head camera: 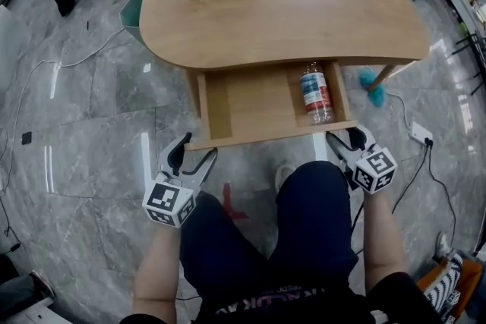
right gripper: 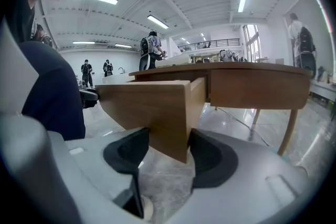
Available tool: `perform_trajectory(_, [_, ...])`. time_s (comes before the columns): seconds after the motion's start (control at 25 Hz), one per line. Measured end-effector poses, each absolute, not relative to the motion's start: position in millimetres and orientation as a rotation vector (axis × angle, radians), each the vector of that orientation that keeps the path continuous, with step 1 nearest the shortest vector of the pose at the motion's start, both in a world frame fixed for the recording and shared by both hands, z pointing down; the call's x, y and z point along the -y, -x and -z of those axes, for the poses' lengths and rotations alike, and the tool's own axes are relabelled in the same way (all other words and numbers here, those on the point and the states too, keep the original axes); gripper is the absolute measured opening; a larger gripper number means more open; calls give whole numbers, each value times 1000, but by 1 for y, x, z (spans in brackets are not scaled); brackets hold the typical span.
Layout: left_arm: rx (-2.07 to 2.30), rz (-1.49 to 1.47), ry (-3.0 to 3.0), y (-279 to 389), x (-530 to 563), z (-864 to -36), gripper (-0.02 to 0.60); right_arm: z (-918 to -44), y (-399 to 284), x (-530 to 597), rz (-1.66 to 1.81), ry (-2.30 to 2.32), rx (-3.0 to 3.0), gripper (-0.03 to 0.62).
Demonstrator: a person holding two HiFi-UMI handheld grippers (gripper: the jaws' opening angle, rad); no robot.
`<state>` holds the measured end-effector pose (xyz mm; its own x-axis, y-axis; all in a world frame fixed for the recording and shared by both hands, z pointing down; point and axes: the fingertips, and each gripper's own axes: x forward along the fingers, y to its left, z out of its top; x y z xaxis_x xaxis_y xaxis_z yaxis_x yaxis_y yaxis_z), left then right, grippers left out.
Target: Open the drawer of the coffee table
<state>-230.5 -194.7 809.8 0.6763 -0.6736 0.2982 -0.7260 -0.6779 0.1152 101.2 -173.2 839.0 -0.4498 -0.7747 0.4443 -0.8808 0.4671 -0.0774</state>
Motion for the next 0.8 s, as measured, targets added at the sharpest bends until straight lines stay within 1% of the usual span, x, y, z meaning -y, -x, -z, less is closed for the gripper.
perform_trajectory(0.8, [1024, -488, -2606, 228, 183, -833, 290, -852, -99, 166, -446, -1401, 2342, 236])
